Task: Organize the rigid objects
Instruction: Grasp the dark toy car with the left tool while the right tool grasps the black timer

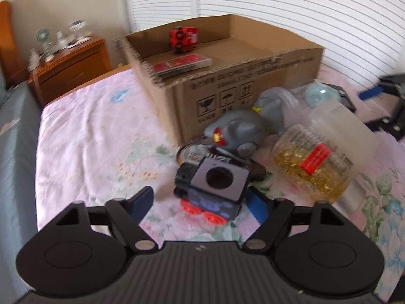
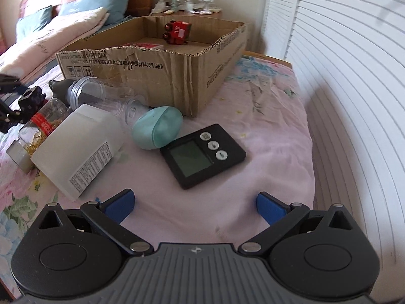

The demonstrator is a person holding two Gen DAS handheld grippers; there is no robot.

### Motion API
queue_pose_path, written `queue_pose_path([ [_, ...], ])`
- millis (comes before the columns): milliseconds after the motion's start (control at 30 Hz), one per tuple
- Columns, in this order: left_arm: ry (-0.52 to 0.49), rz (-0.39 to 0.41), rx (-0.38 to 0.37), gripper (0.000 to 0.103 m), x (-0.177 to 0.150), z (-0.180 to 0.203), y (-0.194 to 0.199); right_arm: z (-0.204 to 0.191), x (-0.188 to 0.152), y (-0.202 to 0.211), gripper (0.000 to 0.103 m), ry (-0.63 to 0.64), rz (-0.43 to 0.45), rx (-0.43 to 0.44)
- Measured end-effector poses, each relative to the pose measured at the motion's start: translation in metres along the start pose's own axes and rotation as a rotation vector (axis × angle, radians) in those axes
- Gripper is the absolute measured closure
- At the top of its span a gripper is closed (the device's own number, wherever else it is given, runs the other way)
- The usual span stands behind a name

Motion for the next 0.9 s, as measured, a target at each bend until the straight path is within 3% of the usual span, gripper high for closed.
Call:
queue_pose_path([
  [167,-0.008,-0.001,-0.066,0.048,0.005,0.002,-0.003,0.003,0.015,-0.010,0.000,0.064,-0.019,0.030],
  [500,0.005,-0.016,-0.068,0.048,0.007,0.002,-0.006,-0.002,0.037,-0.029,0.000,0.195,-0.049,0.129],
  [667,0.009,-0.025,-0.065,0.048,0.006,0.002,-0.006,-0.010,0.036,-0.019,0.024,0.211,-0.056,0.158],
  [900,0.000,-0.042,-0.061,0.048,0.004,0.005,-0.004,-0.015,0.022,-0.006,0.027,0.197,-0.069,0.144],
])
Point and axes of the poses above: each gripper's, at about its wrist camera, not at the fingertips, and y roughly against the way its jaws point, z to its right, x to its top, the point moved 10 cm from there along -y, roughly the way its jaws point, and after that the axes turned 9 degrees about -y, right-handed, at the moved point
